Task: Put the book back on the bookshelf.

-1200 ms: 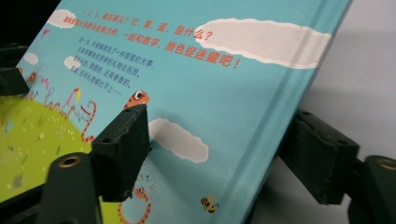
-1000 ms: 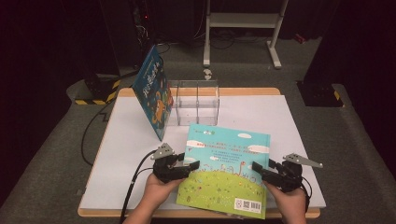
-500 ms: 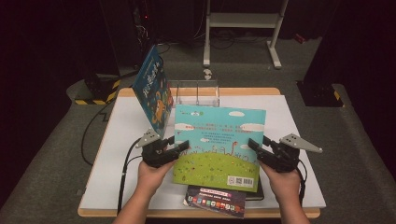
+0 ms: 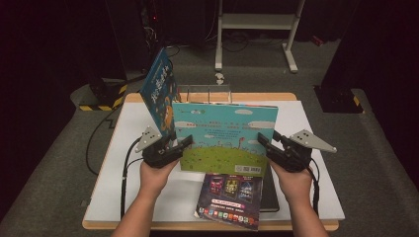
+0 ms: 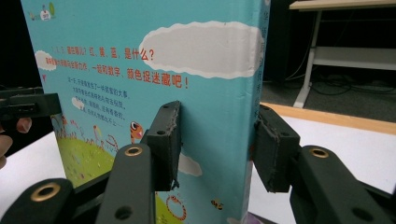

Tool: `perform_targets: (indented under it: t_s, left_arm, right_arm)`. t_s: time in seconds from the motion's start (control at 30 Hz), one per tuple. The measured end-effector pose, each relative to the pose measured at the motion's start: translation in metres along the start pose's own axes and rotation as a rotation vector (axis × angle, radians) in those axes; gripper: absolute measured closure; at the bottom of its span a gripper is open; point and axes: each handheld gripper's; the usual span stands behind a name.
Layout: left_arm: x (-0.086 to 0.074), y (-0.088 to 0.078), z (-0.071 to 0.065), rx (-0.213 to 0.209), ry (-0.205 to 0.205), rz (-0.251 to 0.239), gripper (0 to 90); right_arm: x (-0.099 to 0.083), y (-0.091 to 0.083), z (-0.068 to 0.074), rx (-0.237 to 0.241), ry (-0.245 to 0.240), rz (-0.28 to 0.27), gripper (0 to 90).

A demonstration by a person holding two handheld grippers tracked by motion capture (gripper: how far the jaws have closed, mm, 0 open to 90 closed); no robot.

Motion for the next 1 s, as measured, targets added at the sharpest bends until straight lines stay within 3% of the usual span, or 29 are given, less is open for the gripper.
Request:
perform_targets:
  t_s: [0.1, 0.27, 0.43, 0.53, 0.63, 0.77, 0.9, 1.0]
  left_arm:
    - [0.003, 0.003, 0.001, 0.001, 0.028, -0.028, 48.9]
    - [0.004, 0.014, 0.003, 0.002, 0.026, -0.03, 48.5]
    - [-0.006, 0.017, 0.005, 0.005, 0.028, -0.022, 46.2]
    - [-0.013, 0.008, 0.003, -0.008, 0.059, -0.057, 44.8]
    - [-0.018, 0.001, -0.001, -0.003, 0.091, -0.058, 42.4]
    - [-0.025, -0.01, -0.005, 0.015, 0.106, -0.058, 36.9]
    - [-0.031, -0.016, -0.002, 0.02, 0.079, -0.042, 30.6]
    - [-0.035, -0.017, 0.004, 0.027, 0.051, -0.026, 26.9]
  right_arm:
    - [0.003, 0.001, -0.001, -0.006, -0.014, -0.019, 55.5]
    - [0.007, 0.006, -0.006, -0.026, -0.009, -0.031, 54.6]
    - [0.0, 0.006, -0.005, -0.028, -0.027, -0.016, 55.5]
    - [-0.007, 0.001, -0.001, -0.006, -0.035, -0.045, 55.8]
    - [-0.011, -0.007, 0.007, 0.013, -0.052, -0.052, 53.2]
    - [-0.017, -0.014, 0.018, 0.077, -0.056, -0.045, 47.0]
    - [-0.024, -0.013, 0.027, 0.129, -0.085, -0.028, 41.9]
    - [-0.023, -0.009, 0.03, 0.177, -0.104, -0.021, 42.8]
Point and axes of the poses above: each handheld gripper's, and its own axes: y roughly forward along the jaws, x roughly out of its top, z roughly to its left, and after that the axes turned 4 degrees about x, right-handed
